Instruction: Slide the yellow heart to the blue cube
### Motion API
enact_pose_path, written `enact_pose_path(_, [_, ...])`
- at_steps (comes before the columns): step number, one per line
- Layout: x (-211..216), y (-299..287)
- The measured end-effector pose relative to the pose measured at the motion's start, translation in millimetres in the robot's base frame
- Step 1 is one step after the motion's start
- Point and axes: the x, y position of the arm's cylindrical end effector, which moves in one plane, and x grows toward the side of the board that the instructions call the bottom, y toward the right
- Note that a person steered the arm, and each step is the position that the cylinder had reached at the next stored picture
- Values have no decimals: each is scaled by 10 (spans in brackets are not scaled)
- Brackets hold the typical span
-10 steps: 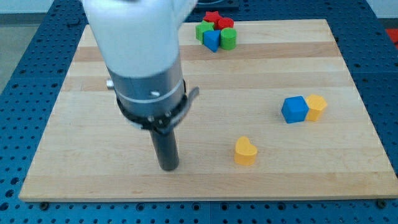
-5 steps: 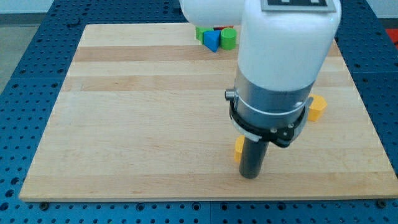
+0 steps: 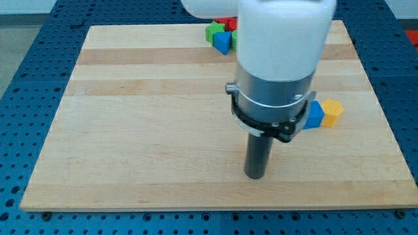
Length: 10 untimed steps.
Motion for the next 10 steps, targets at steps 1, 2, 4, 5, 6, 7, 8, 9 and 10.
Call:
enact_pose_path(1, [-128, 52])
enact_pose_path(2, [-299, -19])
enact_pose_path(4, [-611, -22])
enact_pose_path(5, [-784, -22])
enact_pose_path(6, [-950, -22])
enact_pose_path(7, [-1052, -23])
enact_pose_path(8, [-1139, -167])
enact_pose_path(9, [-1331, -278])
enact_pose_path(10, [-1453, -252])
